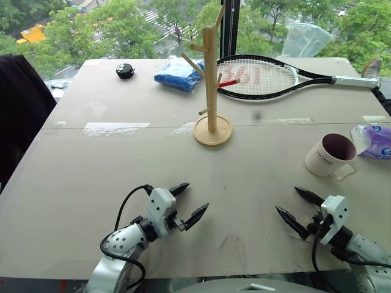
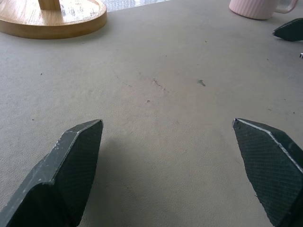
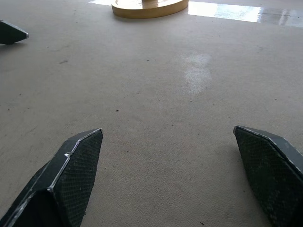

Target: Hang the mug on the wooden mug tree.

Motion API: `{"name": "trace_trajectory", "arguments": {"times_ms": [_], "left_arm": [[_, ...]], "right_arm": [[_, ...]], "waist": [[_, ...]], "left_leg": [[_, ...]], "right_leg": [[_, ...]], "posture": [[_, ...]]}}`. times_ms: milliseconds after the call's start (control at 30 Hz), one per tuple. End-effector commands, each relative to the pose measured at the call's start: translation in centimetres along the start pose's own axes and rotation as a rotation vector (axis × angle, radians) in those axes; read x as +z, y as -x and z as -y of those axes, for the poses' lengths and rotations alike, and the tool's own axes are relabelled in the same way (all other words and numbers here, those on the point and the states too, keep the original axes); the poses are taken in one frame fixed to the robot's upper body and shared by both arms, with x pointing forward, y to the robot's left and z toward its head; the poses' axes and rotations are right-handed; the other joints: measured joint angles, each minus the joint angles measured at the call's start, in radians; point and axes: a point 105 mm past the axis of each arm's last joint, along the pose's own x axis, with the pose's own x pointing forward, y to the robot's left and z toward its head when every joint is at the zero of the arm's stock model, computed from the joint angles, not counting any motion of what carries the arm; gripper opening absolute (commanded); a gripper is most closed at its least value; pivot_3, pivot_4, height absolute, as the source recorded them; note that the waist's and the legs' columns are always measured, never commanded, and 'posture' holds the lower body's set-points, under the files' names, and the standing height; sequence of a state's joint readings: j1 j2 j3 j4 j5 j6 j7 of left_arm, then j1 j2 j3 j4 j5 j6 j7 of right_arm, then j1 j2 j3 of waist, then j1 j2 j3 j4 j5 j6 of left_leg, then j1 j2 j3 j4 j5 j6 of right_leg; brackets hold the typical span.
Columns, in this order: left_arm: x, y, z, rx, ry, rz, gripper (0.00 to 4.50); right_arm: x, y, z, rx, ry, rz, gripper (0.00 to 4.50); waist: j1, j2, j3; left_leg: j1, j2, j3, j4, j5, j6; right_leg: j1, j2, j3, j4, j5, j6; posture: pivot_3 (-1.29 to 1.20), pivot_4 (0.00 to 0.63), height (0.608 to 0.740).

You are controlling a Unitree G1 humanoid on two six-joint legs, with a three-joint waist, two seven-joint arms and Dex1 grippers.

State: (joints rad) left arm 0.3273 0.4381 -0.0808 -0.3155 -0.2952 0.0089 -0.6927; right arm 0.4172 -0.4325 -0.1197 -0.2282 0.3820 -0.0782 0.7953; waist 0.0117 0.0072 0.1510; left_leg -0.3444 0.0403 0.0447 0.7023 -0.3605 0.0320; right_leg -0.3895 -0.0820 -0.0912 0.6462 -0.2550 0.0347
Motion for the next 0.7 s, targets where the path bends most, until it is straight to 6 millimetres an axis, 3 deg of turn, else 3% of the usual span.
{"name": "trace_trajectory", "arguments": {"times_ms": [33,700], "left_arm": [[-0.79,0.57,-0.02,0.010,0.011,-0.047,4.50],[0.09,0.07,-0.73,-0.026,-0.014,-0.020,4.50]], "right_arm": [[0.10,-0.09,-0.03,-0.001,0.013,0.004,4.46],[0.30,-0.17,0.89,-0.104,0.018,0.024,4.46]], "waist": [[0.000,0.000,0.000],[0.002,-0.002,-0.001]], "left_leg": [[0.000,0.000,0.000,0.000,0.000,0.000],[0.000,0.000,0.001,0.000,0.000,0.000]], "right_leg": [[0.000,0.000,0.000,0.000,0.000,0.000],[-0.002,0.001,0.006,0.000,0.001,-0.001]], "posture": [[0.00,0.150,0.740],[0.00,0.150,0.740]]}}
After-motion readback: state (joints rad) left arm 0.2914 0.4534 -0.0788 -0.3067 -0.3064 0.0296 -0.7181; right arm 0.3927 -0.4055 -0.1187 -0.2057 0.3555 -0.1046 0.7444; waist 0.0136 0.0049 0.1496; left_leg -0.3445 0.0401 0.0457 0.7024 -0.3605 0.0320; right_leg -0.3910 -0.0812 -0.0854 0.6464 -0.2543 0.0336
